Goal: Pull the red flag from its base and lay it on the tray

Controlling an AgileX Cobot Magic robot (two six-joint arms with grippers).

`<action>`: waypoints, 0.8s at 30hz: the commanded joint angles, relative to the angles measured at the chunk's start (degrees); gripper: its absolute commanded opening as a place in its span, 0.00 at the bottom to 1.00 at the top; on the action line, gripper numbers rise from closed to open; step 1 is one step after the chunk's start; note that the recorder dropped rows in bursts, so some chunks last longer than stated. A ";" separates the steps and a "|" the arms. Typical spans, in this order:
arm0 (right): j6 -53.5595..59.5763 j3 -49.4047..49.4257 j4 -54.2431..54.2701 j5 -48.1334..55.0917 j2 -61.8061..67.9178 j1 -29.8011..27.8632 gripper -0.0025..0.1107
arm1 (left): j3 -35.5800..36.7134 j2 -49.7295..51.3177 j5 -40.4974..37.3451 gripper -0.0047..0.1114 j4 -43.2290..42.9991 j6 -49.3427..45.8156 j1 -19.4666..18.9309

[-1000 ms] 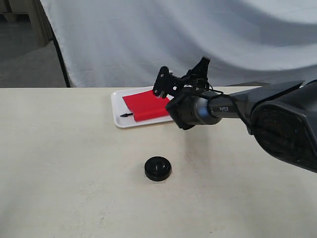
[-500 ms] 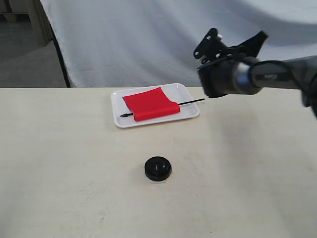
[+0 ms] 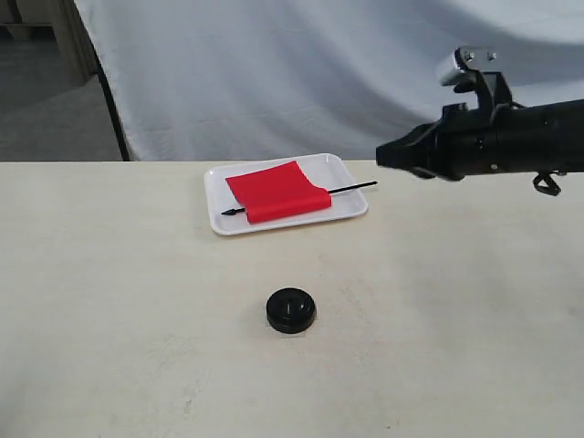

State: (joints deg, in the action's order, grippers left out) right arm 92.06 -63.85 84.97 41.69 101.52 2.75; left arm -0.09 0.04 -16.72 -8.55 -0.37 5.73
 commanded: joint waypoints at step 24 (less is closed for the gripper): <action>-98.24 25.03 -92.48 -7.51 -62.17 -0.13 0.02 | 0.09 -0.04 0.73 0.05 -0.08 0.37 2.94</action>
State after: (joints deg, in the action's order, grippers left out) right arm -2.32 -43.04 -3.86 38.48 45.84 3.00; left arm -0.09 0.04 -16.72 -8.55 -0.37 8.39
